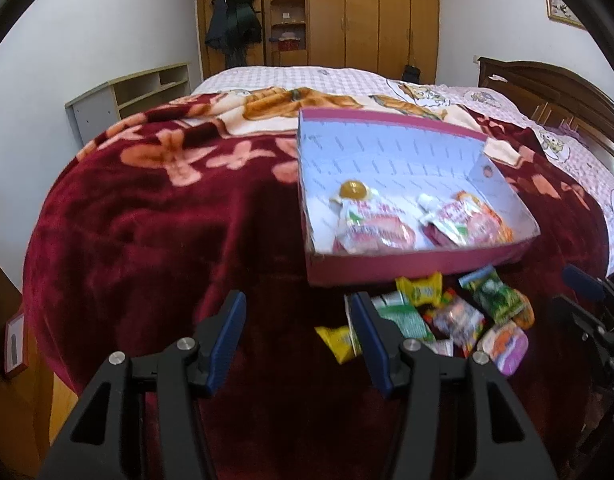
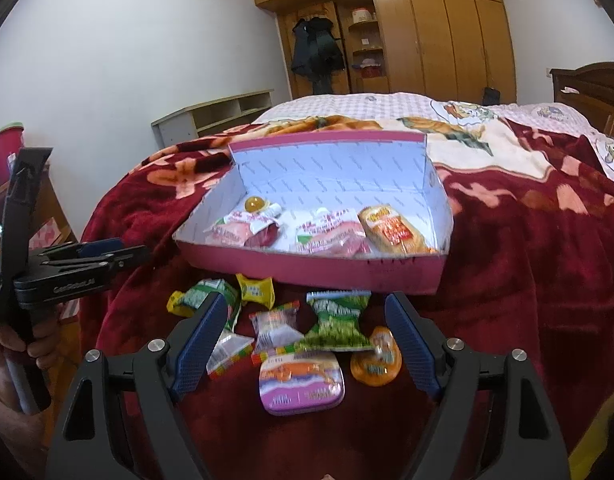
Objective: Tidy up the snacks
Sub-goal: 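Move left tool to clear striped candy pack while right tool approaches purple tin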
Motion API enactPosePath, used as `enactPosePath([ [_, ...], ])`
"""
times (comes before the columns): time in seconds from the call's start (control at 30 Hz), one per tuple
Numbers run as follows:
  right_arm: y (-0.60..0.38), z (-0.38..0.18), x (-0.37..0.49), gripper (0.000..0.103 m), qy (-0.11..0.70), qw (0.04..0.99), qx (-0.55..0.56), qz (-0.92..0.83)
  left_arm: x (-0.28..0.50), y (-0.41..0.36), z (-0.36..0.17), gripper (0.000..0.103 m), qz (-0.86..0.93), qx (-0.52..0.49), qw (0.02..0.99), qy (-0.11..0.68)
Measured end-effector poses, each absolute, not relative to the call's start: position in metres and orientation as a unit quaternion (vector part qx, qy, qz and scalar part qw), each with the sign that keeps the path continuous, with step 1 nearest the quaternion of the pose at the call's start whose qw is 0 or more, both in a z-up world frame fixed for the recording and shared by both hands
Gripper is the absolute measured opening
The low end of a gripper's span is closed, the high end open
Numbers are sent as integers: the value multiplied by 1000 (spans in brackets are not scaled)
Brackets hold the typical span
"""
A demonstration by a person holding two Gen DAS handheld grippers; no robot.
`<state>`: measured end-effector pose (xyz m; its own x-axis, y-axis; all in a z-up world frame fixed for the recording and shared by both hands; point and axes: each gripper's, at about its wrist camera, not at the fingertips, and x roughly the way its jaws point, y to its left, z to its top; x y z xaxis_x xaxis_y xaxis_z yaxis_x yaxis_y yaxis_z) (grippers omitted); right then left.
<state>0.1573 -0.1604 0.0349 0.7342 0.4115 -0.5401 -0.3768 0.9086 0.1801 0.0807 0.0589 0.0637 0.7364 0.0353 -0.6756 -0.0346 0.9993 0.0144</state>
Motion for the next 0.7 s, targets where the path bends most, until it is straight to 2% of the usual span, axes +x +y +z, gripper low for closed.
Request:
enactPosePath([
  [0.4, -168, 16, 133, 83, 313, 929, 16, 196, 65, 18, 25, 58, -63, -46, 911, 405],
  [0.7, -181, 2, 132, 83, 328, 926, 30, 184, 69, -4, 11, 58, -83, -50, 909, 405],
])
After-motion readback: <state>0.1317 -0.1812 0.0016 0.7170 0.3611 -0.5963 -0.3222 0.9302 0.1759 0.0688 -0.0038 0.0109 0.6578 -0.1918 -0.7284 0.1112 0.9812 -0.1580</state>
